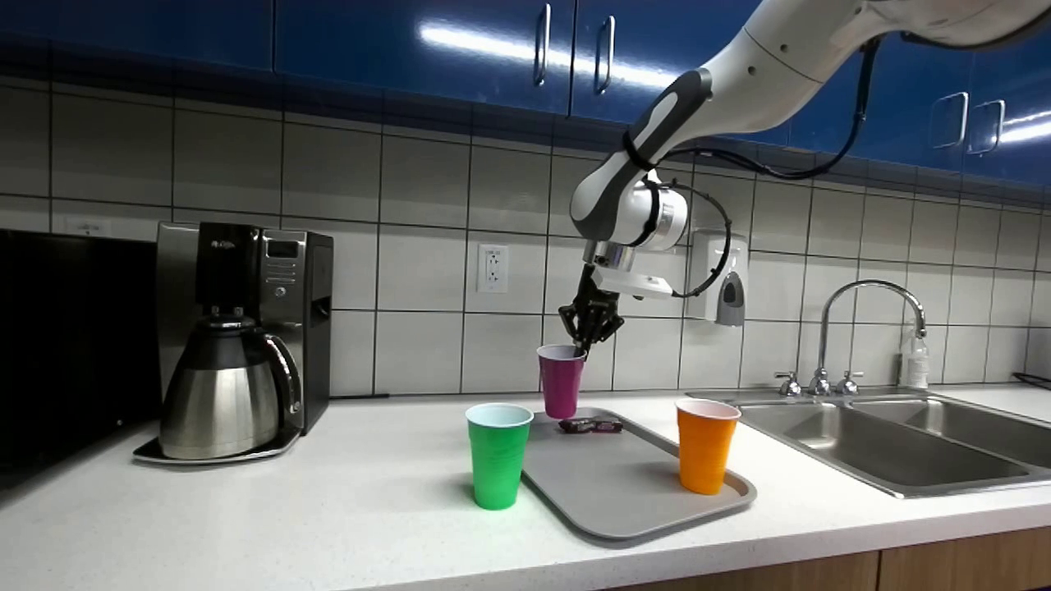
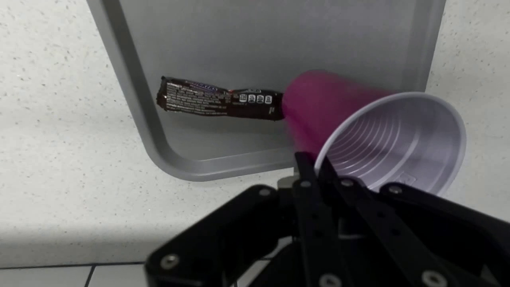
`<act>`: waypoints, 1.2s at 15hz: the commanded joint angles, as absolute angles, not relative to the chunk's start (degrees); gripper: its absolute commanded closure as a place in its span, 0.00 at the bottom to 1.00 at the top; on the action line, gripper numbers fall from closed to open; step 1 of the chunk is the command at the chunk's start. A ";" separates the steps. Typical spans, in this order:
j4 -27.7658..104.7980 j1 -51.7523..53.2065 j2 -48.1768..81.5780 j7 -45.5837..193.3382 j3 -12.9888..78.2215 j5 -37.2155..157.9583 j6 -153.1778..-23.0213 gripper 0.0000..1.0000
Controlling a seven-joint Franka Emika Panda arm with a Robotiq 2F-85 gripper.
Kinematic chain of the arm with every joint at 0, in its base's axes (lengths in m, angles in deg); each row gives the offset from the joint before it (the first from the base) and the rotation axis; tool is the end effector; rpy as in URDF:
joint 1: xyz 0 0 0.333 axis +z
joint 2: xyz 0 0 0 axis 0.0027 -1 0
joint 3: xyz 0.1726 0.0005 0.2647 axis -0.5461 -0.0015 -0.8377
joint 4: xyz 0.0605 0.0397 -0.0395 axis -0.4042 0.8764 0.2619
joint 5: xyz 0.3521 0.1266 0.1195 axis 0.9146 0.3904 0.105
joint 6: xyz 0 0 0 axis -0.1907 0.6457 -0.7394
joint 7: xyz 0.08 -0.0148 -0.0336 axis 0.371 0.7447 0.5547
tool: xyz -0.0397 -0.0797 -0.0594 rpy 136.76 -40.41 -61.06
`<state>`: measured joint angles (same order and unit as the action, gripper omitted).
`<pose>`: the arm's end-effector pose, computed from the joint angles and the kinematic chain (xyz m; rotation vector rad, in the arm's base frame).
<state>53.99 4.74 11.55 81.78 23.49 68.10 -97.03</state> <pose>0.6436 0.1094 0.3343 -3.0060 -0.2436 -0.3629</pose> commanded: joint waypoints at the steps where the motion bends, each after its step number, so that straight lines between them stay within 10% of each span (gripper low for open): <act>1: 58.47 2.86 15.53 85.61 22.21 69.56 -95.55 0.99; 18: 62.89 1.70 18.02 92.81 22.32 73.20 -90.01 0.99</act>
<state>62.03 3.02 16.95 90.85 23.30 71.68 -91.54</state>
